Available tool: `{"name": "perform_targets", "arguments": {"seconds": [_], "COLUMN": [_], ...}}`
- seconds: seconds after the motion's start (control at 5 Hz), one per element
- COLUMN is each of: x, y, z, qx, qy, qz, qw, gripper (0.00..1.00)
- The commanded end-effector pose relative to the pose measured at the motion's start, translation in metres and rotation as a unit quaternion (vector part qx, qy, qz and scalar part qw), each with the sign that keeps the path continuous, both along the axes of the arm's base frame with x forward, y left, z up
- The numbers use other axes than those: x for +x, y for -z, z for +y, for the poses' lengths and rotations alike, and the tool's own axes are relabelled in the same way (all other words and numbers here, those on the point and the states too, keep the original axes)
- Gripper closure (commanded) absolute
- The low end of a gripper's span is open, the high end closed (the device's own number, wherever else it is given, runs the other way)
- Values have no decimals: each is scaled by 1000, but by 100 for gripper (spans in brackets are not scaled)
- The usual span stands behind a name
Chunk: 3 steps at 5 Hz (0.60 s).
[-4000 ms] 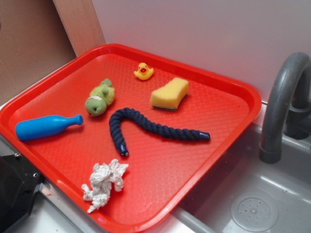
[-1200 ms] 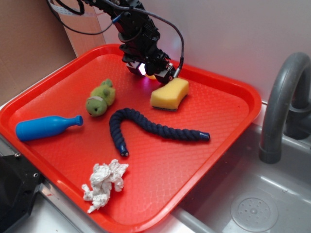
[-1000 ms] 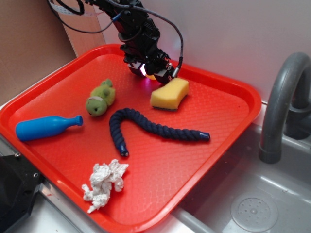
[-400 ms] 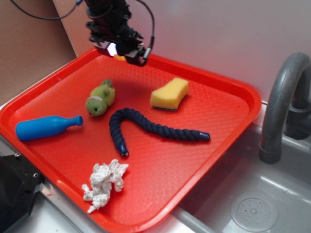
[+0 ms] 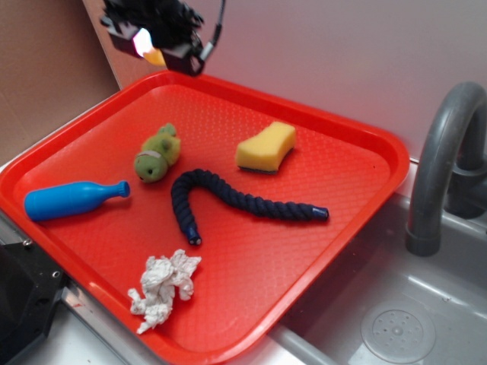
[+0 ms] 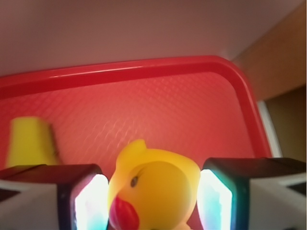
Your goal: Grab the yellow duck.
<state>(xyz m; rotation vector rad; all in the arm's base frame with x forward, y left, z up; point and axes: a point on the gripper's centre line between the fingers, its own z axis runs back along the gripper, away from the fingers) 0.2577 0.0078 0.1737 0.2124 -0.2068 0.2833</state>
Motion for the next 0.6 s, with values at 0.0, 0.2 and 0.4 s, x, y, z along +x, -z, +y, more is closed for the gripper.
{"name": "perform_targets", "arguments": {"seconds": [0.0, 0.2, 0.4], "x": [-19, -25, -19], "y": [-69, -73, -66], "z": [-23, -32, -28], "qx": [-34, -30, -37], "qy": [95, 151, 176], "qz": [-23, -39, -27], "qw": [995, 987, 983], "gripper": [100, 100, 100]}}
